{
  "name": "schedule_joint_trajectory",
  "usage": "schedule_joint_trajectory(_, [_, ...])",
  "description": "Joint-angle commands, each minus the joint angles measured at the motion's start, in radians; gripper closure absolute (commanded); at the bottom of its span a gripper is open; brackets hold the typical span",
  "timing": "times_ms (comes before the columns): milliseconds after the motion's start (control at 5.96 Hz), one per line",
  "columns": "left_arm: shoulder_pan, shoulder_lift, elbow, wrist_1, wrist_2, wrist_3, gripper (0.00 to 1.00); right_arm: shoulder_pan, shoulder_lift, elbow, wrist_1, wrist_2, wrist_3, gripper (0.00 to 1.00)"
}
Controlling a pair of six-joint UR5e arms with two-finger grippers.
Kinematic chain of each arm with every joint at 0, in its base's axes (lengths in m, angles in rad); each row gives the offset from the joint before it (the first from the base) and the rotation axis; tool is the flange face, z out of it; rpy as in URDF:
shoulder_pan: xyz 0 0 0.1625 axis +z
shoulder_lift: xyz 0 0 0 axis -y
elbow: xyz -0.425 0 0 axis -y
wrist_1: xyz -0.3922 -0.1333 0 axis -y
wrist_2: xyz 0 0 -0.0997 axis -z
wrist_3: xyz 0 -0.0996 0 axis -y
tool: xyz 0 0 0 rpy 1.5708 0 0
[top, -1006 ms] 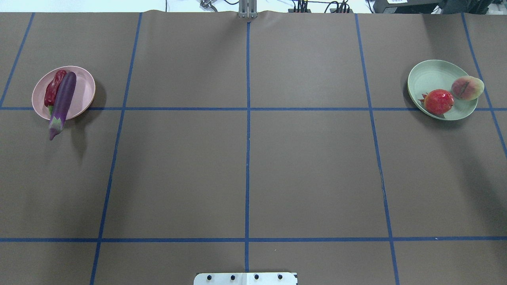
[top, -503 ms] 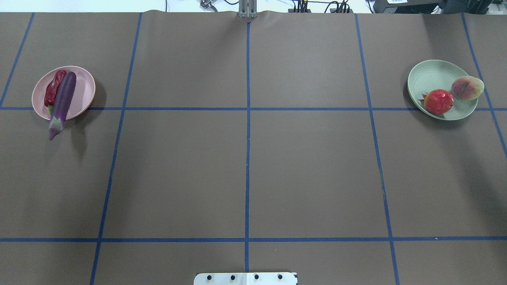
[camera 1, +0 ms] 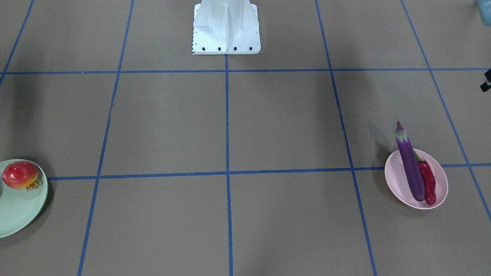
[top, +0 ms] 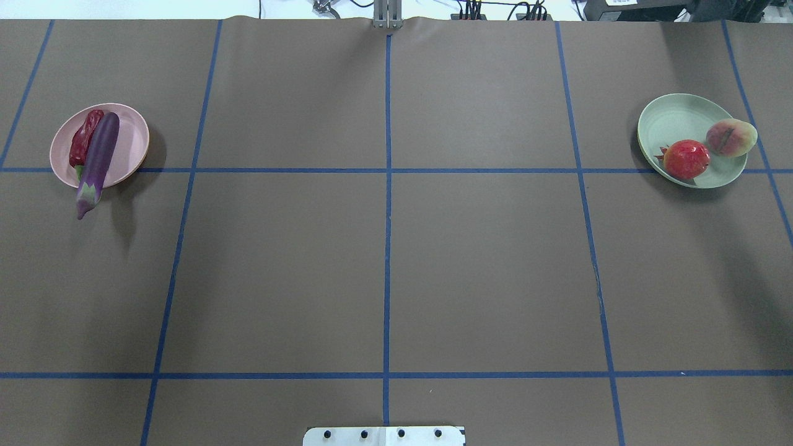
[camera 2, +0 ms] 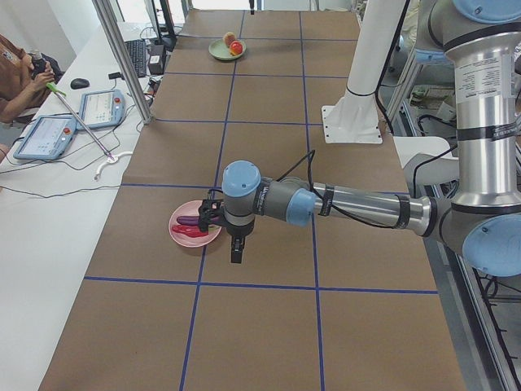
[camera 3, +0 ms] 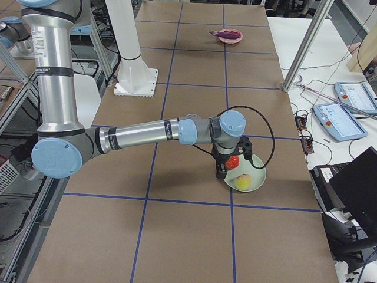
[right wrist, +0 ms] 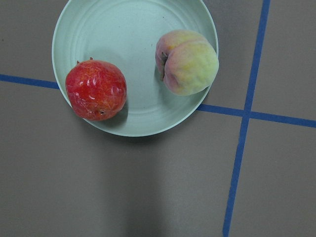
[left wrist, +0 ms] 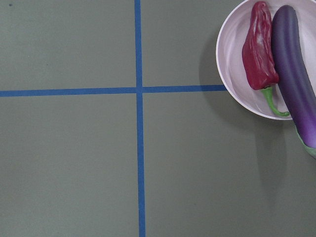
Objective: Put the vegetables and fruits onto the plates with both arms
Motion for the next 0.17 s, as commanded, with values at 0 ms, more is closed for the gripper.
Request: schedule_joint_trajectory(0, [0.000,-0.009,-0.008,0.000,0.021,0.001,0.00,0.000,-0.002,0.000,0.003,0.001,0.000,0.00])
